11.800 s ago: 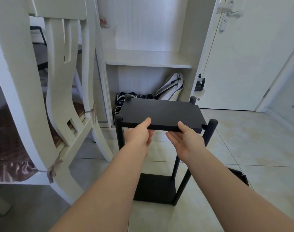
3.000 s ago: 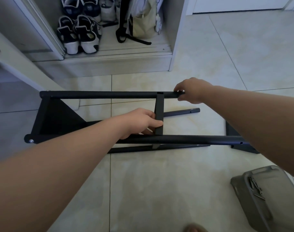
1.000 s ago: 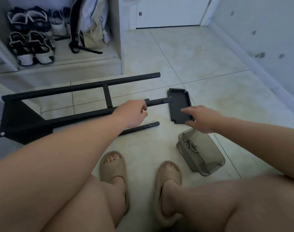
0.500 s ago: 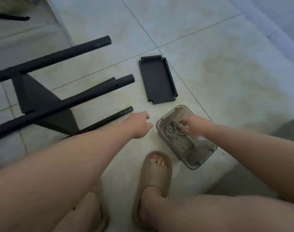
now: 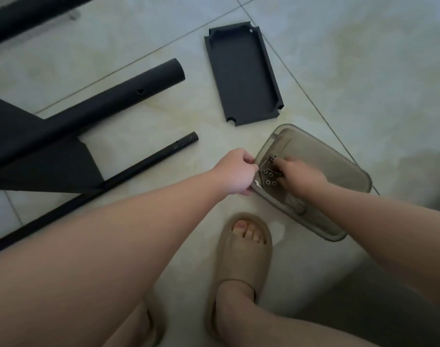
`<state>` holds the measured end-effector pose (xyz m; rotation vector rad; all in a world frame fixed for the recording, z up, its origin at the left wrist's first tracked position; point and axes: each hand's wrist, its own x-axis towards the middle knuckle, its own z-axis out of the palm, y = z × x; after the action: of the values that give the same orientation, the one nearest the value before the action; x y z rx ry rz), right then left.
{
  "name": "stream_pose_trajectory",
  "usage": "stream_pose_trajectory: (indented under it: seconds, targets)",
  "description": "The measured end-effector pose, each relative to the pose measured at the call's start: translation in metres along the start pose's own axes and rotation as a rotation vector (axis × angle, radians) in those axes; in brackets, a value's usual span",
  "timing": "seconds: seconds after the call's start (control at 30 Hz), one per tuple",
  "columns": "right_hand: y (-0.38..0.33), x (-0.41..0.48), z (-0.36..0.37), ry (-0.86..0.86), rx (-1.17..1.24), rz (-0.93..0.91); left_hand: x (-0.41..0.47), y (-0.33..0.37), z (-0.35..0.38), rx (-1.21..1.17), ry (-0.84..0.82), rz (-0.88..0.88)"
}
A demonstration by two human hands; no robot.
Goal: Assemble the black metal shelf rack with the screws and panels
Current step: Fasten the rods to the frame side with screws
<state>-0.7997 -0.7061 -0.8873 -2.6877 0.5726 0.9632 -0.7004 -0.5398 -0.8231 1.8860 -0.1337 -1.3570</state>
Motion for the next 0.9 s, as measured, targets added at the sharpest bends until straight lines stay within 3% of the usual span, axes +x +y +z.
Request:
stream_pose_trajectory:
  seconds: [0.2,0.4,0.53,0.63,0.77,0.9]
  targets:
    - [-0.002,0.007,-0.005,0.091,-0.087,-0.012,-0.009,-0.004,0.004,-0.216,-0.066,-0.125]
    - [-0.007,-0.027,-0.041,0.165,0.130,0.042,-0.034,0.005,-0.017,0.195,0.018,-0.001]
    - [-0.025,-0.071,-0.088,0.219,0.189,-0.051,-0.085,0.021,-0.054,0.552,-0.005,0.052]
    - [-0.059,-0.109,-0.132,0.258,0.203,-0.154,-0.142,0.029,-0.083,0.719,0.066,0.057]
    - [-0.128,-0.162,-0.187,0.329,0.230,-0.327,-0.222,0.021,-0.121,0.764,0.180,0.111]
    - [-0.208,-0.206,-0.214,0.339,0.290,-0.460,-0.285,-0.004,-0.160,0.568,0.347,0.190]
